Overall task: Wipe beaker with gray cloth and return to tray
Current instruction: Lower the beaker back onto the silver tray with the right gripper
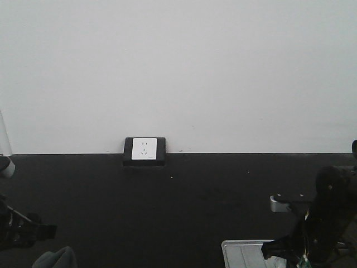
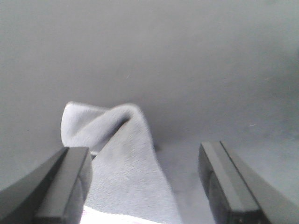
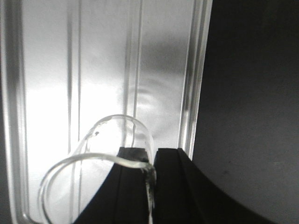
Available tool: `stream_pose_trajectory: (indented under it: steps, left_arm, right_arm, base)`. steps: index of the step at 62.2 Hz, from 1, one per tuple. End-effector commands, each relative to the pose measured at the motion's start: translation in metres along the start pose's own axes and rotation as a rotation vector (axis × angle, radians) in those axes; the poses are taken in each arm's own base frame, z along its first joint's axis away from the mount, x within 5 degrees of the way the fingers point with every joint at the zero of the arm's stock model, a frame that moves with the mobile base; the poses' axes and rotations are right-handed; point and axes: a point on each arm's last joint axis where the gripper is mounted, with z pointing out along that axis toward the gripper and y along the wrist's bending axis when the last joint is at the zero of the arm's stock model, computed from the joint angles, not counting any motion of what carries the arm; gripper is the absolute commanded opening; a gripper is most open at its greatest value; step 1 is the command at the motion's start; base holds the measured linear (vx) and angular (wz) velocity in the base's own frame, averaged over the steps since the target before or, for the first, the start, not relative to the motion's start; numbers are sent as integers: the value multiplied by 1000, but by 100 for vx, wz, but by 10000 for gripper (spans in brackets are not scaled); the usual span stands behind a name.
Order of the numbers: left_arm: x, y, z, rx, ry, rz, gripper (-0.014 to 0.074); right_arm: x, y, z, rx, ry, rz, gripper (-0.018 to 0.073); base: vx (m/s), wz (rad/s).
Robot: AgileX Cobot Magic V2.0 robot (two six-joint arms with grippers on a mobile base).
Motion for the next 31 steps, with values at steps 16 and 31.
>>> stream_pose_trajectory:
  steps: [16,31]
  left_arm:
    - [-9,-5,-17,13,-50,-4,587]
    - [-8,-5,-17,15,-42,-4,587]
  right_arm:
    - [-8,-2,-5,2,-37,-13,14]
    - [-7,-1,-5,0,-32,19,125]
  base:
    - [0,0]
    - [0,0]
